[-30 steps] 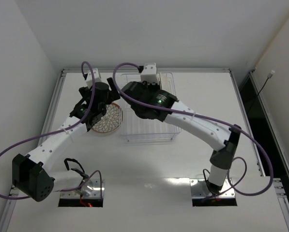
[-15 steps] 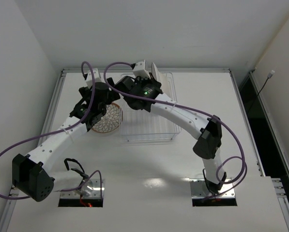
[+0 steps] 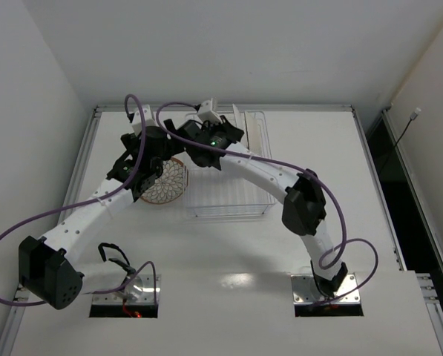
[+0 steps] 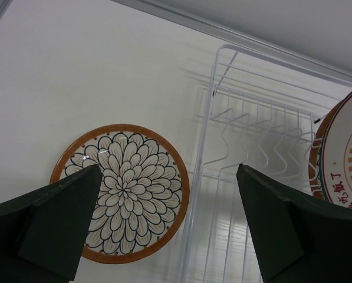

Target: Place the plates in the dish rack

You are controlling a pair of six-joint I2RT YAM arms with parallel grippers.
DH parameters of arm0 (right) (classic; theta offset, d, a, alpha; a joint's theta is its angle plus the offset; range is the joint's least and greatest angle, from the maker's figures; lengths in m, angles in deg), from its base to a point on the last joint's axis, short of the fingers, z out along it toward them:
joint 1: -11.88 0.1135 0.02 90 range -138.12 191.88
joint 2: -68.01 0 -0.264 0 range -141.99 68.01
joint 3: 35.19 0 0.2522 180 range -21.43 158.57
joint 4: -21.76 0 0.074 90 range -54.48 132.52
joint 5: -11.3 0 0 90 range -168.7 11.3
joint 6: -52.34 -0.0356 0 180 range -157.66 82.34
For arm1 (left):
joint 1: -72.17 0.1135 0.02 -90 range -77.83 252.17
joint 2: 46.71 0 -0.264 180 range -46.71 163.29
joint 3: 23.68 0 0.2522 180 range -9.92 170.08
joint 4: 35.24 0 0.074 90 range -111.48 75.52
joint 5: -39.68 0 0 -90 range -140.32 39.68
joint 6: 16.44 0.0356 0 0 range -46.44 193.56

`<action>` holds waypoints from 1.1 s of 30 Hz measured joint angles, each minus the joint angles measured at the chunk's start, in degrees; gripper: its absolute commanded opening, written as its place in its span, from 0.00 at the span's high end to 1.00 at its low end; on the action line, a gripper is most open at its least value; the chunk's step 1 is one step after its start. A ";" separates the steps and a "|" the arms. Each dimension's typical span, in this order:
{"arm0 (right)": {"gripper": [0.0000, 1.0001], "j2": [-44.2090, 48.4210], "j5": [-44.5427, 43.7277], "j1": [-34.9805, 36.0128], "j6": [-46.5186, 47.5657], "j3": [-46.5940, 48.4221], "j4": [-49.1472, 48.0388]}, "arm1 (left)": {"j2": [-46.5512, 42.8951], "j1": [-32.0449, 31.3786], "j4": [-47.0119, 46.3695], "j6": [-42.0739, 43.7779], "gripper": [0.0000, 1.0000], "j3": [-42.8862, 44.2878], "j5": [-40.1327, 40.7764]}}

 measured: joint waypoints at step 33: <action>0.41 -6.08 15.54 -6.29 -5.81 1.38 0.74 | 0.00 0.22 1.16 -0.22 0.00 -0.11 0.76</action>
